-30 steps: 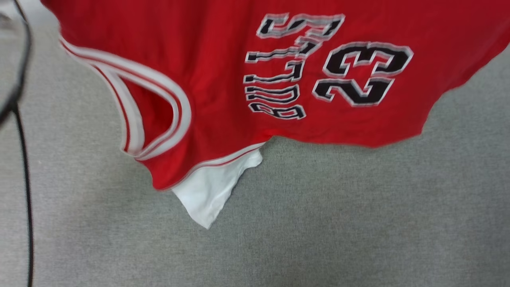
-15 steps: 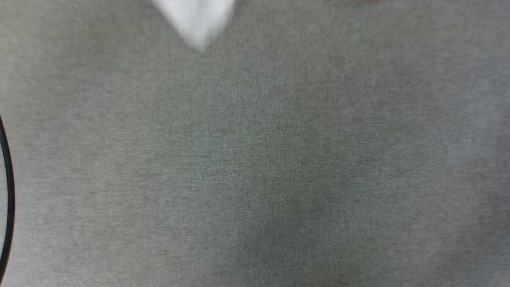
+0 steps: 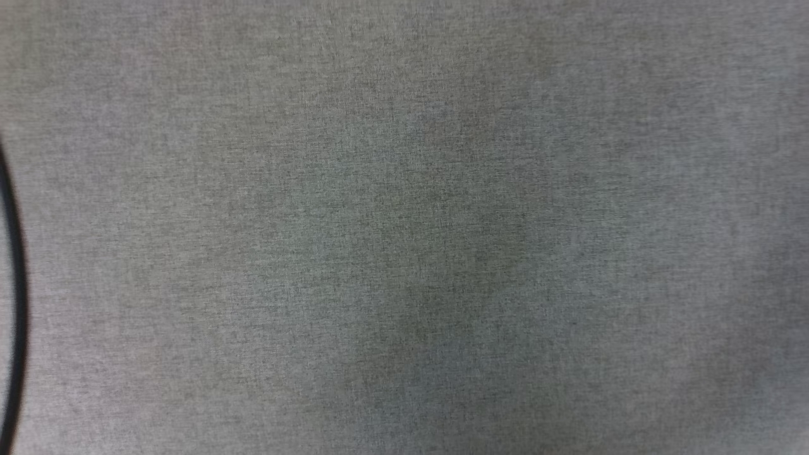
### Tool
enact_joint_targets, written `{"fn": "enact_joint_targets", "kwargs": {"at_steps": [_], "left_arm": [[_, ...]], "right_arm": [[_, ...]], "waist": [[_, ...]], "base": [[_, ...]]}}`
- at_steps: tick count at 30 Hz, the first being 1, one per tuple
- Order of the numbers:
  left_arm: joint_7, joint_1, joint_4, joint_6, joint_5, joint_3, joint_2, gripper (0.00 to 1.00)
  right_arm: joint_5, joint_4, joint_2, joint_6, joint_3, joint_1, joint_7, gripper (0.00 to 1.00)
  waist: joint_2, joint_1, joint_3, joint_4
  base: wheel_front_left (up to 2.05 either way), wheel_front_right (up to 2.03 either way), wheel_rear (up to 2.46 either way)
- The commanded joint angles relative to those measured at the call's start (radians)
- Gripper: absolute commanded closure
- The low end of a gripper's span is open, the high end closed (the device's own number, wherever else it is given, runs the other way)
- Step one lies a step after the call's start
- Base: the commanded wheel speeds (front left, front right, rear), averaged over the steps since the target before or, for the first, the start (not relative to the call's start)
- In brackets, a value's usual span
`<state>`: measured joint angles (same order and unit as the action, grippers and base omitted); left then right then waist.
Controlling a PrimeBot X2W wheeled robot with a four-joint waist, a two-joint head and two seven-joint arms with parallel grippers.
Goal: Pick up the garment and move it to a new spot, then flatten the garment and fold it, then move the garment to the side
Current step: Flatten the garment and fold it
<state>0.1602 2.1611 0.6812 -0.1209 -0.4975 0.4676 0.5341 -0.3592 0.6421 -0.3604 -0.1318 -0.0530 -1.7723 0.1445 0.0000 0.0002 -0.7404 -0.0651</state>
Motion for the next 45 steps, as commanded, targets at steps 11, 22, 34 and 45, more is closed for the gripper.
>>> {"fn": "enact_joint_targets", "kwargs": {"at_steps": [11, 22, 34, 45], "left_arm": [[0.100, -0.290, 0.082, -0.009, -0.103, 0.035, -0.067, 1.00], [0.106, -0.809, -0.181, -0.010, -0.146, 0.033, -0.059, 1.00], [0.105, -1.371, -0.406, 0.023, -0.152, -0.021, -0.018, 1.00], [0.090, -1.759, -0.503, 0.056, -0.193, 0.033, 0.036, 1.00]], "right_arm": [[-0.047, 0.163, 0.073, 0.002, 0.080, 0.144, -0.161, 1.00], [-0.167, 0.205, 0.101, 0.002, 0.153, 0.418, -0.266, 1.00], [-0.335, 0.181, 0.093, 0.002, 0.205, 0.767, -0.276, 1.00], [-0.485, 0.120, 0.060, 0.002, 0.284, 1.078, -0.216, 1.00]], "waist": [[0.0000, -0.0002, 0.008, 0.021], [0.0000, -0.0002, 0.148, 0.025], [0.0000, -0.0002, 0.324, 0.049], [0.0000, -0.0002, 0.471, 0.072]], "base": [[0.00, 0.00, 0.00], [0.00, 0.00, 0.00], [0.00, 0.00, 0.00], [0.00, 0.00, 0.00]]}}
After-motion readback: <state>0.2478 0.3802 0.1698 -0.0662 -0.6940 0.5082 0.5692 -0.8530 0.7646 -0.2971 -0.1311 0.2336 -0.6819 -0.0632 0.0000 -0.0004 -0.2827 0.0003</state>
